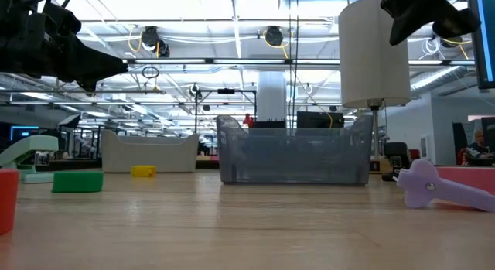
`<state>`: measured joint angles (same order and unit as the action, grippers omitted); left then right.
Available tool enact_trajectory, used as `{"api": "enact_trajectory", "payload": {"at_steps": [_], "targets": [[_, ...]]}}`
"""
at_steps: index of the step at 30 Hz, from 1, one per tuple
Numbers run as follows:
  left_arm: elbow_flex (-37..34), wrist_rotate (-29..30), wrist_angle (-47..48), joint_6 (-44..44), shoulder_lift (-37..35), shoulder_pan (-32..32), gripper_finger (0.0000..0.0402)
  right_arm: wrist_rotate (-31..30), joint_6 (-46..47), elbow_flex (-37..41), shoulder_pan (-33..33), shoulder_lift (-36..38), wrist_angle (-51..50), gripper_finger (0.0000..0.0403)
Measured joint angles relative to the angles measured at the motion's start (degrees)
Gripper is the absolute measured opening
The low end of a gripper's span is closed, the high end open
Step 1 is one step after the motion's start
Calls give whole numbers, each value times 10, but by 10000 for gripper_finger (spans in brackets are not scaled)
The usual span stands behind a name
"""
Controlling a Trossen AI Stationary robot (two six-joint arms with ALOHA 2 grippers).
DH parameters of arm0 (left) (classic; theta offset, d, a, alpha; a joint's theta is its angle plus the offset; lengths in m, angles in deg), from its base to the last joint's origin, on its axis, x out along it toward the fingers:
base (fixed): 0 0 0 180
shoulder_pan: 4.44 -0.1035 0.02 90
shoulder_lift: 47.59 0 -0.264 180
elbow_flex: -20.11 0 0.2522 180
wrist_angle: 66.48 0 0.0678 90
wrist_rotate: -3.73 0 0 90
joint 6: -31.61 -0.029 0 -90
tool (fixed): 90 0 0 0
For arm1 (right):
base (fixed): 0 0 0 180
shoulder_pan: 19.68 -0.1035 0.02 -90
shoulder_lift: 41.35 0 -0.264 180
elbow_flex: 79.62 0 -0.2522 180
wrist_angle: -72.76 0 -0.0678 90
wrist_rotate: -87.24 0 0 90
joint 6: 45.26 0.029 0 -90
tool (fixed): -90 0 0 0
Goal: Pick and place Stapler, Stapler remover, tape
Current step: Put the black stapler into the gray bin
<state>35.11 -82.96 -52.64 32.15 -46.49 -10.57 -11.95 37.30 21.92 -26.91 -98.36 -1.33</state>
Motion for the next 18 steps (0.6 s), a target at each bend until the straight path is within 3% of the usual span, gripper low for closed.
{"api": "enact_trajectory", "payload": {"at_steps": [10,18], "targets": [[0,0,1,0,0,0,86,-12,285,-21,-45,-164,-65,0],[0,2,1,-1,0,0,86,-44,333,-21,-40,-176,-120,1]]}}
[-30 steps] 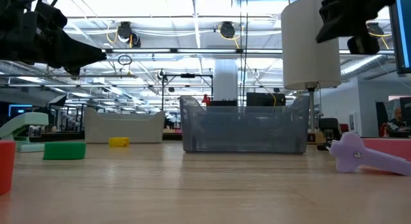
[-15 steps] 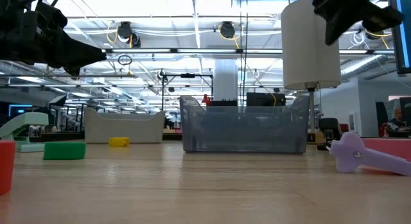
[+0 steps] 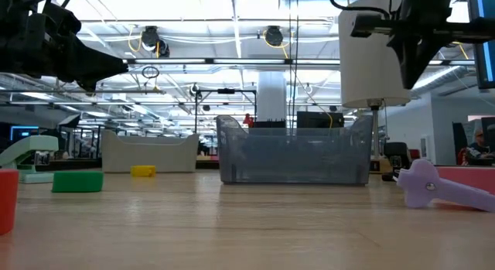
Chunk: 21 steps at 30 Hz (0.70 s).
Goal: Pick and place Stapler, Stapler remover, tape
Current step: Put the black stapler into the gray bin
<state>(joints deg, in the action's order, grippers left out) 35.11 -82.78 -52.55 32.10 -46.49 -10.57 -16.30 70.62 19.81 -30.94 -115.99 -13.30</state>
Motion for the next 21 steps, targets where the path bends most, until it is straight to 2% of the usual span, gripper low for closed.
{"api": "enact_trajectory", "payload": {"at_steps": [2,7,14,21], "targets": [[0,0,0,0,0,0,86,-16,-4,0,2,3,-8,5],[0,0,0,-3,0,0,86,-13,-12,0,19,11,-21,33],[0,1,-3,-3,0,0,86,30,-42,5,51,12,-19,104],[0,2,-3,-3,0,0,86,33,-10,72,80,12,34,177]]}}
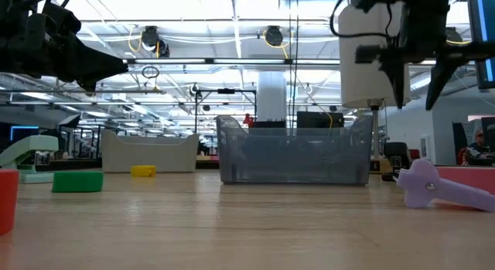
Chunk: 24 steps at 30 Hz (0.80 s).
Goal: Pick and place Stapler, Stapler remover, tape
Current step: Put the black stapler into the gray bin
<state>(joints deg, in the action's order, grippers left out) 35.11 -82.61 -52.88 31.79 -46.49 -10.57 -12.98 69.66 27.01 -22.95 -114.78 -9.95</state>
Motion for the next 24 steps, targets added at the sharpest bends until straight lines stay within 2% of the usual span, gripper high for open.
{"api": "enact_trajectory", "payload": {"at_steps": [10,18,24], "targets": [[0,0,0,1,0,0,86,0,26,110,32,17,146,235],[0,0,-2,3,0,0,86,-2,12,159,61,24,245,242],[0,5,-3,3,0,0,86,-2,-6,183,85,24,278,242]]}}
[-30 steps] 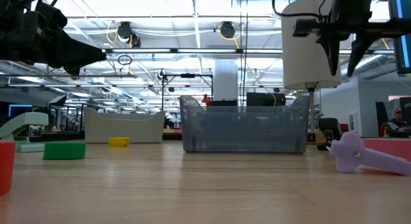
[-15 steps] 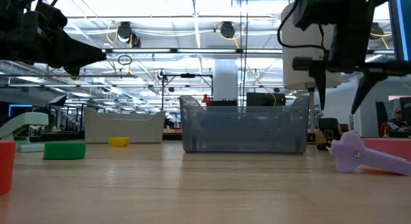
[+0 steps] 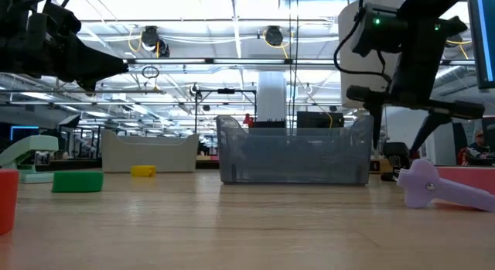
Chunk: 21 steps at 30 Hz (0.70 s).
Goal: Pick and place Stapler, Stapler remover, tape
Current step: Put the black stapler into the gray bin
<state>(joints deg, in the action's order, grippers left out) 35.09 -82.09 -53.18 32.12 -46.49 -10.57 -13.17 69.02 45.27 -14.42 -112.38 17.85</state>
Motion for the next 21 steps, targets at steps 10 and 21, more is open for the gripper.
{"api": "enact_trajectory", "payload": {"at_steps": [10,21], "targets": [[0,4,0,0,0,0,86,2,5,40,14,0,45,210],[-2,6,-20,5,0,0,86,18,-16,48,14,0,60,129]]}}
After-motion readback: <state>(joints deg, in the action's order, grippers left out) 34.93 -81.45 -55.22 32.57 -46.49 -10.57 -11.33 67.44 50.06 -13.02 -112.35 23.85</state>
